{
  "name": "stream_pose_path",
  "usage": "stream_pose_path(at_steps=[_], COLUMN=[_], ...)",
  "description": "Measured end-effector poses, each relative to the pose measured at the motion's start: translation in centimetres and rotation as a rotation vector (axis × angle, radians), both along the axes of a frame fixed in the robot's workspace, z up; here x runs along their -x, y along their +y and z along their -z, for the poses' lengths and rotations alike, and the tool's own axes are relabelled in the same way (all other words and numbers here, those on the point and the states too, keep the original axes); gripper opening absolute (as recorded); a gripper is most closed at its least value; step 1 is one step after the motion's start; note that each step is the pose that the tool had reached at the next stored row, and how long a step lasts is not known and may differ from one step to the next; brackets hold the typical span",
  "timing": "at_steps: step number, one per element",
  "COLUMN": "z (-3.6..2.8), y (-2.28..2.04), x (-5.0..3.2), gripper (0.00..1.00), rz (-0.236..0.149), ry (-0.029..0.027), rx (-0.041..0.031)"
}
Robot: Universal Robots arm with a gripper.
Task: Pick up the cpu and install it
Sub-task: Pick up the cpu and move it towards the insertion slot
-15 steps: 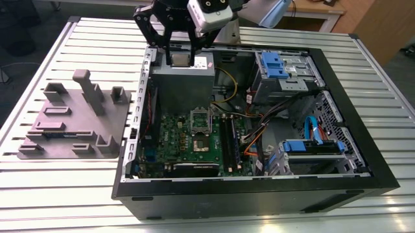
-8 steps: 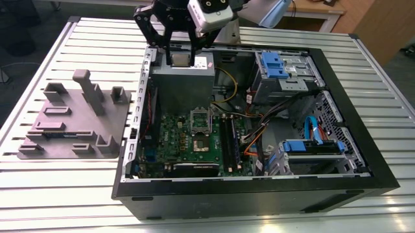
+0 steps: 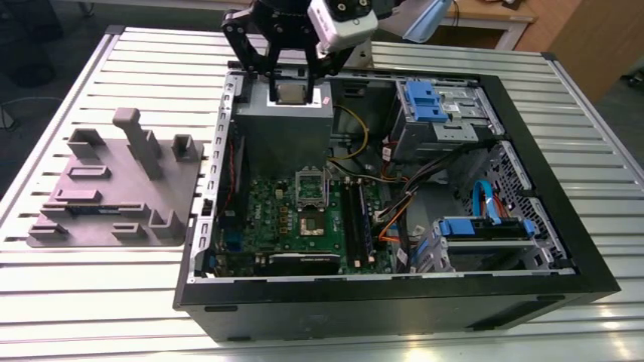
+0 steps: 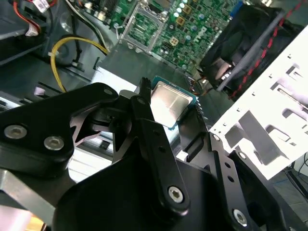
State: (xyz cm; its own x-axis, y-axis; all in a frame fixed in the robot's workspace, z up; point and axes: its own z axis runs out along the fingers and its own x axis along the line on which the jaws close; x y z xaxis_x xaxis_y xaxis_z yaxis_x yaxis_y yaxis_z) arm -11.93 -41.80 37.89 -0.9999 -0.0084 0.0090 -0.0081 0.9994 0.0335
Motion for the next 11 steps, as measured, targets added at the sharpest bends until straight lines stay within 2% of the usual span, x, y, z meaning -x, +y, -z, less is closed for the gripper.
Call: stream_pose_path(at_steps=[9,11], z=[0.0,0.0], y=[0.0,-0.01], x=[-2.47,-2.78], gripper=[0.47,0.47], rz=[0.0,0.0], ry=[0.0,0.0001], rx=[0.0,0.0001])
